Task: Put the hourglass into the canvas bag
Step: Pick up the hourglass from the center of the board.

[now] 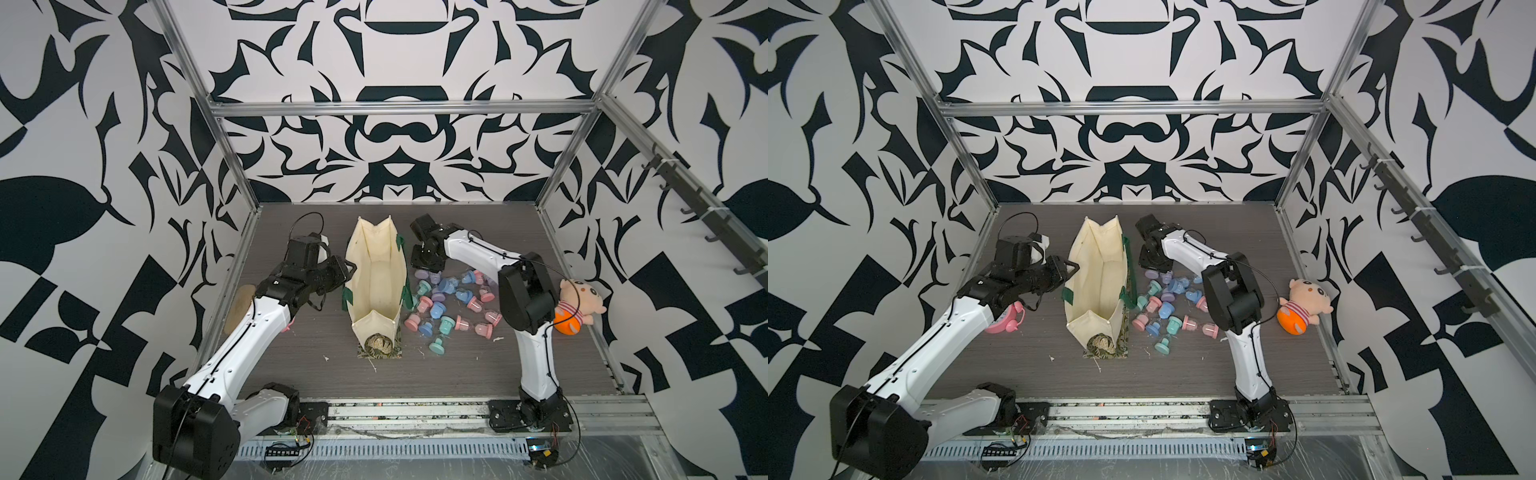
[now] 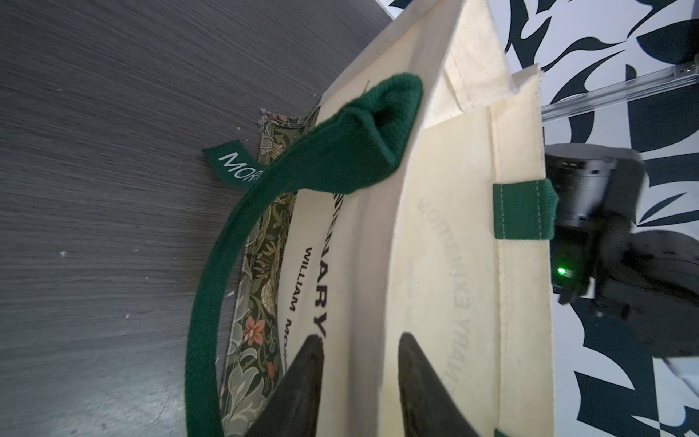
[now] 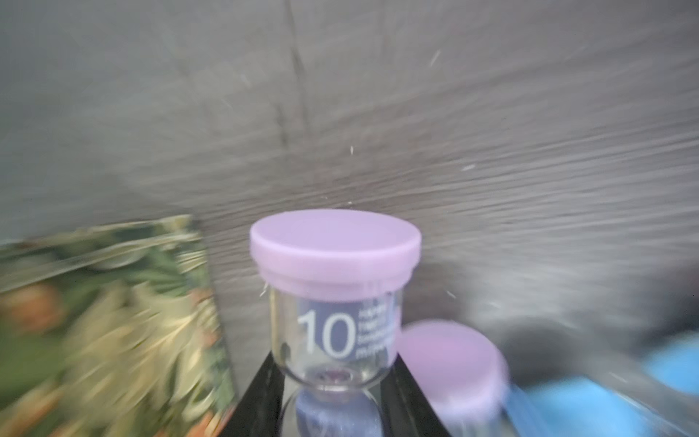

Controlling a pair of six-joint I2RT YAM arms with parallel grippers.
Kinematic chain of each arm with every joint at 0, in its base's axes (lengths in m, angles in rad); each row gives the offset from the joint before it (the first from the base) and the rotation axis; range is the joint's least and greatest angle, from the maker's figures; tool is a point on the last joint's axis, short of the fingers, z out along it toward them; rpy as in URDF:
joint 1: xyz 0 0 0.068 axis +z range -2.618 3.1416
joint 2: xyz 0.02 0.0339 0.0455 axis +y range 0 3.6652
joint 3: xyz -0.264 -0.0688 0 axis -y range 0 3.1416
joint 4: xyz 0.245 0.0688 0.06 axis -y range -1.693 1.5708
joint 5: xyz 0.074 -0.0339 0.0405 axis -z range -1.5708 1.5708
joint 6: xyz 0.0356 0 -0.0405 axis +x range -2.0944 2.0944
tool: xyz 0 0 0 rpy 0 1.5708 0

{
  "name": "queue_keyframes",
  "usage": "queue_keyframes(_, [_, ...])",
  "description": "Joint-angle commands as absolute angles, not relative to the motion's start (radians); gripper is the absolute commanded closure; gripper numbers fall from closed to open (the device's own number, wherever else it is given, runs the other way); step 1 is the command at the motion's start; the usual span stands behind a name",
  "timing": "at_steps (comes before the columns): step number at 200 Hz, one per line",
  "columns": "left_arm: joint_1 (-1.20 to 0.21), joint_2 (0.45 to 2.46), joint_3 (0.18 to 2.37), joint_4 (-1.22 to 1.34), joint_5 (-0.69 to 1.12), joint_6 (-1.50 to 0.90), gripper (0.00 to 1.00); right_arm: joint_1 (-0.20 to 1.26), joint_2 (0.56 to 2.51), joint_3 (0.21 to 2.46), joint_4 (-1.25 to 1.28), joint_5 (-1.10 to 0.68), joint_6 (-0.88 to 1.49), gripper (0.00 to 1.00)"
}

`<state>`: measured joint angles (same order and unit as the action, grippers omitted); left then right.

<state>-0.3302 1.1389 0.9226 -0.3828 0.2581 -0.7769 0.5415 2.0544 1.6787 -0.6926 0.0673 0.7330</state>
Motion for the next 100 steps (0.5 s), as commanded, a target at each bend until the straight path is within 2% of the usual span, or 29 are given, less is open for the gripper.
queue_keyframes(1, [-0.328, 1.108, 0.904, -0.386, 0.255, -0.779, 0.66, 0.542, 1.888, 1.661, -0.714, 0.157, 0.722, 1.00])
queue_keyframes(50, [-0.328, 1.104, 0.869, -0.346, 0.273, -0.803, 0.78, 0.593, 1.622, 1.580, -0.778, 0.248, 0.694, 1.00])
queue_keyframes(100, [-0.328, 1.109, 0.876, -0.318, 0.288, -0.790, 0.85, 0.799, 1.471, 1.608, -0.812, 0.274, 0.667, 1.00])
